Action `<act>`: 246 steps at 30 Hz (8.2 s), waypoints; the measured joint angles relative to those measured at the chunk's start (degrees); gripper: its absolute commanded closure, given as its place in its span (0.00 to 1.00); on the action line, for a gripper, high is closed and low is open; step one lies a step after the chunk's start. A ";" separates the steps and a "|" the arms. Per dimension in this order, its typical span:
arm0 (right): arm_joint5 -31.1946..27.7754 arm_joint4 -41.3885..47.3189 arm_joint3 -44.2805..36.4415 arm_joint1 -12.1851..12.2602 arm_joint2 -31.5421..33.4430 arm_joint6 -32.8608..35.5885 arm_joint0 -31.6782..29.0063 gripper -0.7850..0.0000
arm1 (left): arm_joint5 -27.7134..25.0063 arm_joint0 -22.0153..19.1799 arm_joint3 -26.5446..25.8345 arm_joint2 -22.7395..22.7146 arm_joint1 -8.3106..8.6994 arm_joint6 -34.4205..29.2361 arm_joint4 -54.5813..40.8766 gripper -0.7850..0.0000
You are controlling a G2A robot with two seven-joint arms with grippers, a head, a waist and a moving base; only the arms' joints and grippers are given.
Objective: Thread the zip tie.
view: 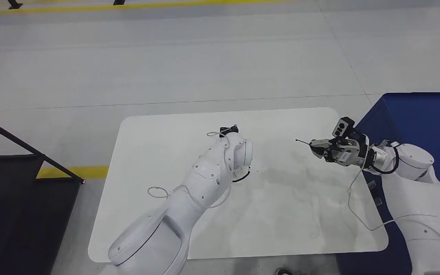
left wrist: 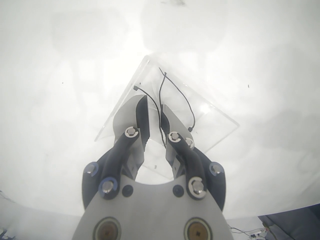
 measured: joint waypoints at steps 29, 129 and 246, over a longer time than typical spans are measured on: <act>0.00 0.00 0.00 0.00 0.00 0.00 0.00 1.00 | -1.93 -1.60 3.78 -1.80 -1.79 0.76 -0.58 0.98; 0.00 0.00 0.00 0.00 0.00 0.00 0.00 1.00 | -5.92 -4.45 12.14 -5.59 -4.93 3.93 -0.07 1.00; -11.49 10.32 -20.87 1.68 -1.55 -12.18 -19.60 1.00 | -26.82 56.16 -77.49 -11.94 11.38 50.15 15.88 1.00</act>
